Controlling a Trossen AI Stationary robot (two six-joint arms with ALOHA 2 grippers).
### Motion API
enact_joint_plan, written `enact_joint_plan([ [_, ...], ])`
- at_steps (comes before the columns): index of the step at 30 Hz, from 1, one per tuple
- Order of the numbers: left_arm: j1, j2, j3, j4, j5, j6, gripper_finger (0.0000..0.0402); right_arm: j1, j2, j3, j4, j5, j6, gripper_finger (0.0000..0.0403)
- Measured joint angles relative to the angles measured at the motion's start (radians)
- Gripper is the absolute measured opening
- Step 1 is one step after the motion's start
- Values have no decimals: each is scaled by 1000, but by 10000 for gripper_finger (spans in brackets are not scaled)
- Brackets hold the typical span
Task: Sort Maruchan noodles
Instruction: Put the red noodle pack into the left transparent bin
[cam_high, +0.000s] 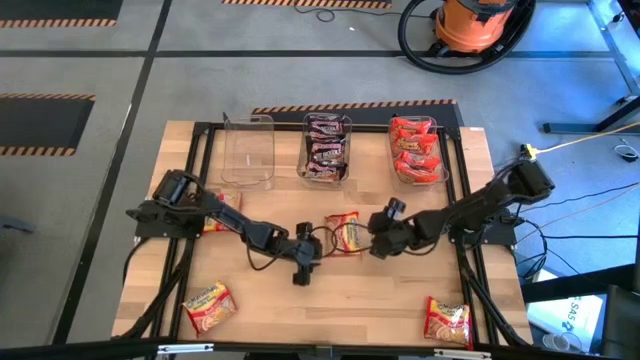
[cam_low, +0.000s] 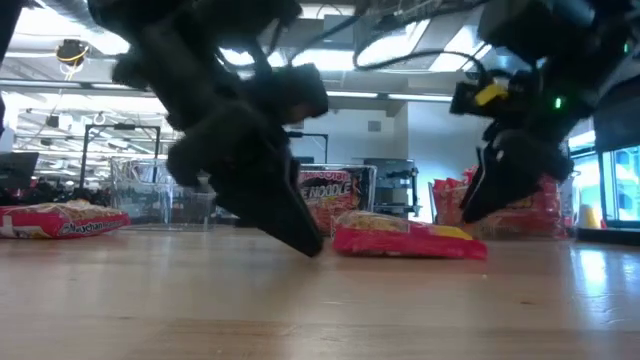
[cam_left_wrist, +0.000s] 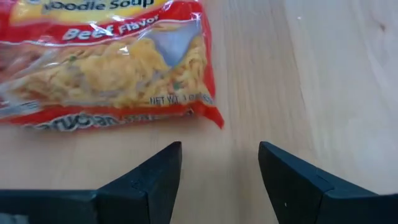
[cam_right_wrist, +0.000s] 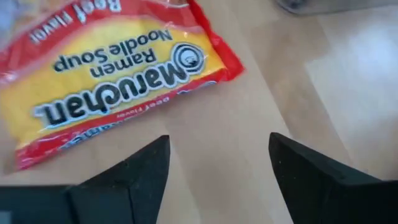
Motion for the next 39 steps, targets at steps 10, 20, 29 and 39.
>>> enact_joint_plan([
  [10,-49,-90,0,-35,-260,55,208,-16,-201,-108,168,-174,178,253],
  [20,23,11,0,28,-210,66,208,-133,-186,-370,684,-380,403,253],
  [29,58,62,1,95,-161,67,208,-159,-92,-379,796,-439,432,265],
  [39,60,64,1,94,-155,71,208,-159,49,-377,973,-435,477,300],
])
